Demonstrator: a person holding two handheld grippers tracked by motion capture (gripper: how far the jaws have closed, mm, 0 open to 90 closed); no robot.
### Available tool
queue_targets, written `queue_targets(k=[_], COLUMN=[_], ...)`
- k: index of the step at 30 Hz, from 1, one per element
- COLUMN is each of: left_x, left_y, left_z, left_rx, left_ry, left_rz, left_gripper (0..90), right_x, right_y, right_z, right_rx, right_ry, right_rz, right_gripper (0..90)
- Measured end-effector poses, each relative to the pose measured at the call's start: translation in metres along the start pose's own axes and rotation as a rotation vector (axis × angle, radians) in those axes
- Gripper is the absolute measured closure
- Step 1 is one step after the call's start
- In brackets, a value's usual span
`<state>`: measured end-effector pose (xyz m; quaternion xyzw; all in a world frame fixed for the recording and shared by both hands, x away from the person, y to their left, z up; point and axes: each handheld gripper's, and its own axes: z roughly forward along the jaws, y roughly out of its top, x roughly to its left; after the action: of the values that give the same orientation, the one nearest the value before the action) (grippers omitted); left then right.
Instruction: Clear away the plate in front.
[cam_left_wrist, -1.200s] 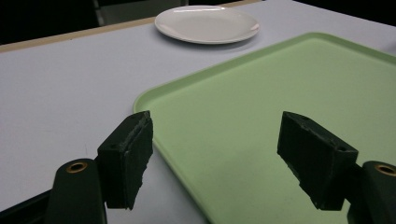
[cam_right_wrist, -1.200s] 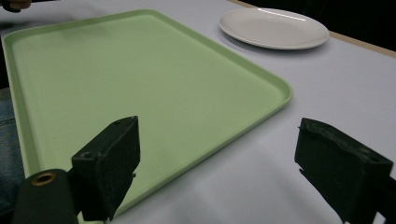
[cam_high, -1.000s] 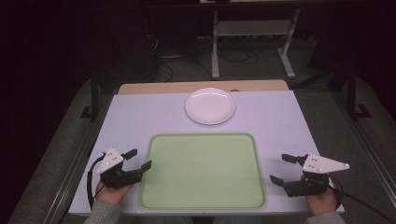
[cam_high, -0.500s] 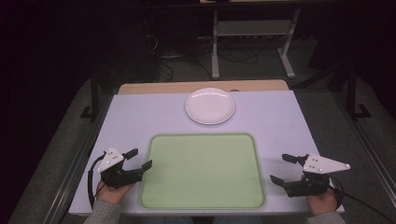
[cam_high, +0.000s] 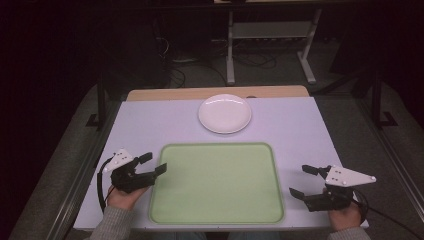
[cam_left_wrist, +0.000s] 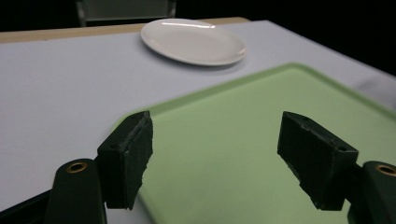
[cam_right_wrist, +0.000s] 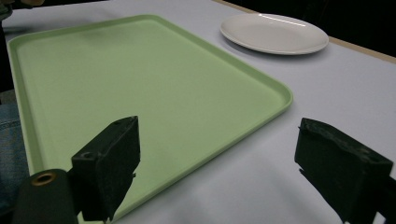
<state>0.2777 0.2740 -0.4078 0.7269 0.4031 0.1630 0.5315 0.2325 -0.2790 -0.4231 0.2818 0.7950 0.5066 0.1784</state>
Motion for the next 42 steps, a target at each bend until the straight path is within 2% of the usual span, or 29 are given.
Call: queue_targets(k=[2,8,12,15,22,28,34,42], left_x=[-0.001,-0.007,-0.008,-0.007,-0.004,-0.001,-0.002,-0.003], left_y=[0.005,0.022,0.032,0.038,0.054,0.07,0.085,0.093], left_z=[0.004,0.022,0.035,0.045,0.073,0.096,0.117,0.141], left_rx=[-0.007,0.01,0.031,0.054,0.076,0.09,0.1,0.125], left_ry=[-0.009,-0.022,-0.033,-0.056,-0.064,-0.073,-0.068,-0.056], left_rz=[-0.007,0.023,0.02,-0.007,-0.032,-0.077,-0.094,-0.131], left_gripper=[26.1,26.2,26.2,28.2,27.4,27.0,27.0,26.4], right_x=[0.0,0.0,0.0,0.0,0.0,-0.001,-0.001,-0.002], right_y=[0.0,0.0,0.0,0.0,-0.001,-0.001,0.0,0.0], right_z=[0.0,-0.001,-0.001,-0.001,0.0,0.0,0.0,0.0], right_rx=[0.001,-0.004,-0.004,-0.007,-0.003,-0.008,-0.011,-0.014], right_ry=[-0.001,0.001,0.002,0.001,0.008,0.008,0.007,0.01], right_rz=[0.0,0.0,0.002,0.002,0.004,0.004,0.003,0.004], right_gripper=[13.4,13.4,13.4,13.4,13.4,13.4,13.4,13.4])
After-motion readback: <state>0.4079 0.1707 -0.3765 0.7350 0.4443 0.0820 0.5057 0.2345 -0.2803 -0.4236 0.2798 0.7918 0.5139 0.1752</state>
